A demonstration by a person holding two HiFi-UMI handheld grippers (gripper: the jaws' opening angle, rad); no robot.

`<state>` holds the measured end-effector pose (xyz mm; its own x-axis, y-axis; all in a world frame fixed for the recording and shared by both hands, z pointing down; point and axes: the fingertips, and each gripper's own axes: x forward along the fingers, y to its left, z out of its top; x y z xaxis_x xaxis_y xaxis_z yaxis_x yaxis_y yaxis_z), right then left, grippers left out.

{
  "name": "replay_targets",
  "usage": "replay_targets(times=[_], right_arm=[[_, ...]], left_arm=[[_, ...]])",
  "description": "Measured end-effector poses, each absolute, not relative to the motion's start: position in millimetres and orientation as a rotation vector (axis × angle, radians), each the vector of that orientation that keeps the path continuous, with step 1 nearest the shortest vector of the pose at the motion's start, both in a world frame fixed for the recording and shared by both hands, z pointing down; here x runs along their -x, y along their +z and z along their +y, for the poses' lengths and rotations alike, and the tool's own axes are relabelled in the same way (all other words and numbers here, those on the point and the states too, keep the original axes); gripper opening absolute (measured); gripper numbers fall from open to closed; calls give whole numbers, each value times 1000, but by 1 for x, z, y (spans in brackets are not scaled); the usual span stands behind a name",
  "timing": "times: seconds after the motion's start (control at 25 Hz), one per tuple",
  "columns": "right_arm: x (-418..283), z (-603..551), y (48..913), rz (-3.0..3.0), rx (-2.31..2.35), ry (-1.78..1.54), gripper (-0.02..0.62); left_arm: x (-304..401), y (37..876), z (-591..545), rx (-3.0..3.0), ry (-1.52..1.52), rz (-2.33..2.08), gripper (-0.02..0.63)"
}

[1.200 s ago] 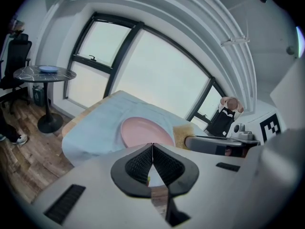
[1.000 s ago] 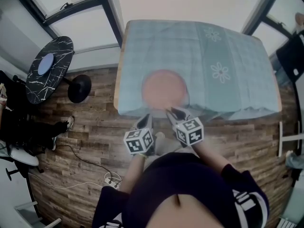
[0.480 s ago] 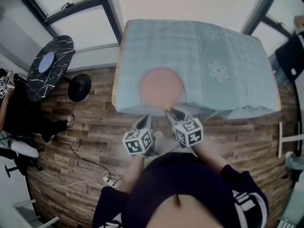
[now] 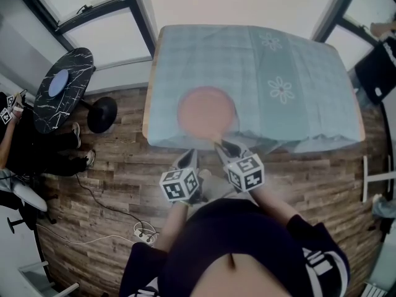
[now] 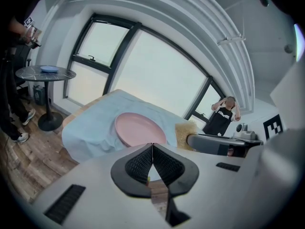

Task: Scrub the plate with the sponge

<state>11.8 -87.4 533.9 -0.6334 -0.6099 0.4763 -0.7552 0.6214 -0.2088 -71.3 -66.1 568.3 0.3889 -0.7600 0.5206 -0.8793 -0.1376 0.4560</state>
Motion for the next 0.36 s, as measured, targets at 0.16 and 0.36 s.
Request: replay_targets(times=[0.16,0.36], right_arm=[[-9,-84,535,-2491,-1082,563,66],[-6,-80,534,-2495,-1071,553,66]], left_arm=[[71,568,-65,-1933,218,-1404,12],[73,567,-61,-1935,223,-1406,12]])
